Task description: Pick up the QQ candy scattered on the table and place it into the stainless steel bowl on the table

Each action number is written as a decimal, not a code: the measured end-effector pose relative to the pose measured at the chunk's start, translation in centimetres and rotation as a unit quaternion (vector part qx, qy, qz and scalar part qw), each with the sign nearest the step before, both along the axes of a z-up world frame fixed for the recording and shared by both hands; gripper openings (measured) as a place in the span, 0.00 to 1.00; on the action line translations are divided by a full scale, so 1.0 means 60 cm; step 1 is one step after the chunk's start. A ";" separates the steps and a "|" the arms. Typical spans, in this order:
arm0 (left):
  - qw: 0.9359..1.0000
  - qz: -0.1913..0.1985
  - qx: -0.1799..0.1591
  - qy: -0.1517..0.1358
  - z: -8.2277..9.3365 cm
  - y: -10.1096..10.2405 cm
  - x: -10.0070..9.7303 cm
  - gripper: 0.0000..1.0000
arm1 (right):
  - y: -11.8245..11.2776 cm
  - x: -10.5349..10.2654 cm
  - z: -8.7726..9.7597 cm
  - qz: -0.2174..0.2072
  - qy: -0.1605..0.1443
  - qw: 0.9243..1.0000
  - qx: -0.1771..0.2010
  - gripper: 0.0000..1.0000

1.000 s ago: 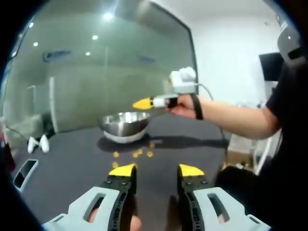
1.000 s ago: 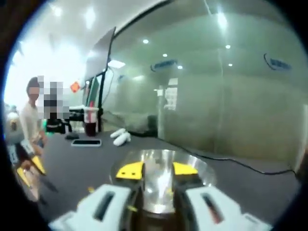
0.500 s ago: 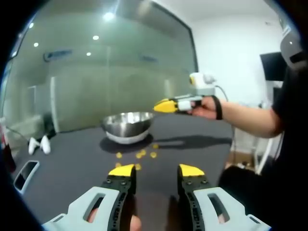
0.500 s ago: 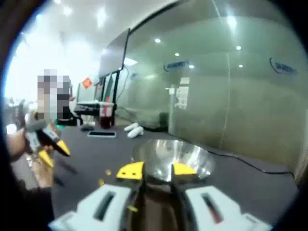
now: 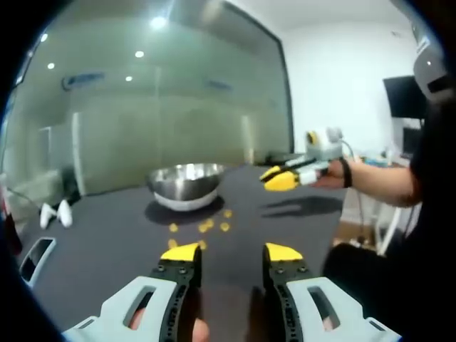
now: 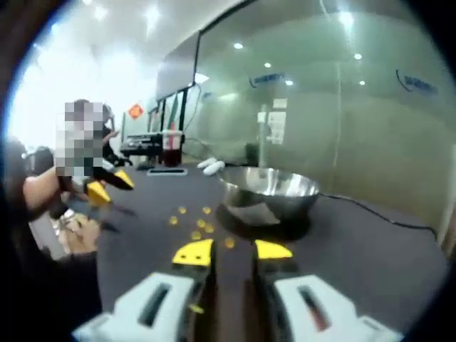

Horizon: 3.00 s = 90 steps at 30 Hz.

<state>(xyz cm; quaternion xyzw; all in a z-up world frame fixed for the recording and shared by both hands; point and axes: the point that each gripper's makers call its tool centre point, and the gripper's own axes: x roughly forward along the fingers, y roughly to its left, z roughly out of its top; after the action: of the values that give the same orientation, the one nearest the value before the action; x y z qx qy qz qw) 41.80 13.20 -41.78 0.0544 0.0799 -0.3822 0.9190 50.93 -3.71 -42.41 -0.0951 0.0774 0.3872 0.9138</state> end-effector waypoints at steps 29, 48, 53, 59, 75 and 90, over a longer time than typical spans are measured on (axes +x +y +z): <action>1.000 -0.001 -0.005 0.006 0.000 0.005 -0.009 0.36 | 0.119 0.074 -0.076 0.036 0.056 0.997 -0.046 0.19; 1.000 0.006 0.000 0.009 -0.008 0.009 -0.013 0.36 | 0.117 0.081 -0.090 0.030 0.073 0.996 -0.042 0.09; 1.000 0.007 0.000 0.009 -0.007 0.010 -0.014 0.36 | 0.118 0.077 -0.087 0.030 0.070 0.996 -0.038 0.09; 1.000 0.008 -0.001 0.008 -0.006 0.011 -0.015 0.36 | 0.116 0.050 -0.057 0.027 0.060 0.997 -0.028 0.09; 1.000 0.000 -0.004 0.009 -0.008 0.003 -0.013 0.36 | 0.064 0.072 0.091 -0.065 -0.037 0.996 0.049 0.09; 1.000 0.005 -0.008 0.004 0.001 0.009 -0.019 0.36 | 0.104 0.189 0.122 -0.110 -0.048 0.992 0.040 0.09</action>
<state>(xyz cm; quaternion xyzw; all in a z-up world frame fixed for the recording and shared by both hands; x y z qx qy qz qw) 40.64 13.72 -41.70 0.0455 0.0810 -0.3781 0.9211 62.28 2.53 -35.08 -0.0677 0.0281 0.2825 0.9565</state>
